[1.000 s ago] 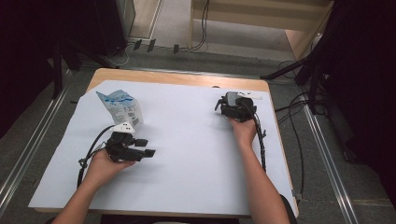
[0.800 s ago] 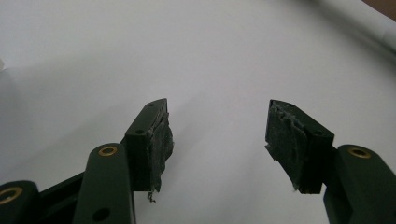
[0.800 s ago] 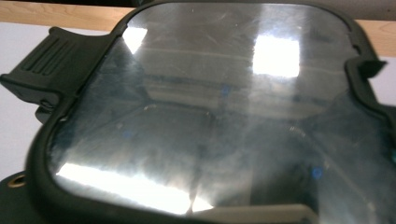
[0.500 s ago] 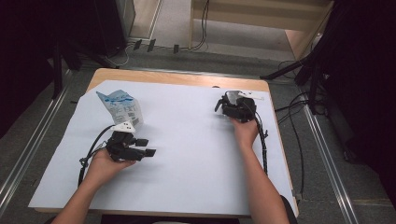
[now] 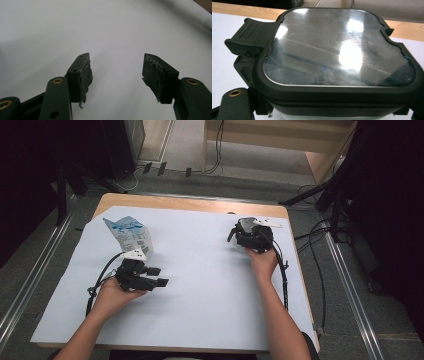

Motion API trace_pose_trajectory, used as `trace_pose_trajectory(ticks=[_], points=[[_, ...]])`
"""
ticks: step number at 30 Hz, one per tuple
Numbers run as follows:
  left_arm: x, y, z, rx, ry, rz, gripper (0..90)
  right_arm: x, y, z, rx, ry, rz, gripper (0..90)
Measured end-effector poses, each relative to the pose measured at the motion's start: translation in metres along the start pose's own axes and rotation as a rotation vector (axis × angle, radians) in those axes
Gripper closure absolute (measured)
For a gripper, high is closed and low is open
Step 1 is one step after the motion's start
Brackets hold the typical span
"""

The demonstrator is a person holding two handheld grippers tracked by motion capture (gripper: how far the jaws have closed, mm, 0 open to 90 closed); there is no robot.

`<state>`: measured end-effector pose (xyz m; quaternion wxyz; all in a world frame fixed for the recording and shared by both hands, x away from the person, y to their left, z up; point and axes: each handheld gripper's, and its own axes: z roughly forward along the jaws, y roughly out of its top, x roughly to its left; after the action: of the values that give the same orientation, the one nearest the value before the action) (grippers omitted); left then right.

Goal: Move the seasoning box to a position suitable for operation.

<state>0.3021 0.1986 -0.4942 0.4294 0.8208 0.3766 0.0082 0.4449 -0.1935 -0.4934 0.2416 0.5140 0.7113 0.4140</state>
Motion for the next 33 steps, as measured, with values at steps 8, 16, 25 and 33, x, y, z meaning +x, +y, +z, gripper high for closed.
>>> trace_pose_trajectory(ticks=[8,16,25,33], points=[[0.001,0.007,0.004,0.013,-0.013,0.016,40.6,0.013,-0.004,-0.020,0.004,0.041,-0.018,16.1],[0.006,0.012,0.006,0.003,-0.021,0.009,41.6,0.028,-0.009,-0.040,0.003,0.089,-0.060,16.0],[0.008,0.020,0.010,0.010,-0.021,0.020,43.2,0.045,-0.018,-0.059,0.014,0.139,-0.083,16.1],[0.012,0.022,0.013,-0.011,-0.027,0.010,46.8,0.063,-0.032,-0.076,0.025,0.185,-0.111,16.1]])
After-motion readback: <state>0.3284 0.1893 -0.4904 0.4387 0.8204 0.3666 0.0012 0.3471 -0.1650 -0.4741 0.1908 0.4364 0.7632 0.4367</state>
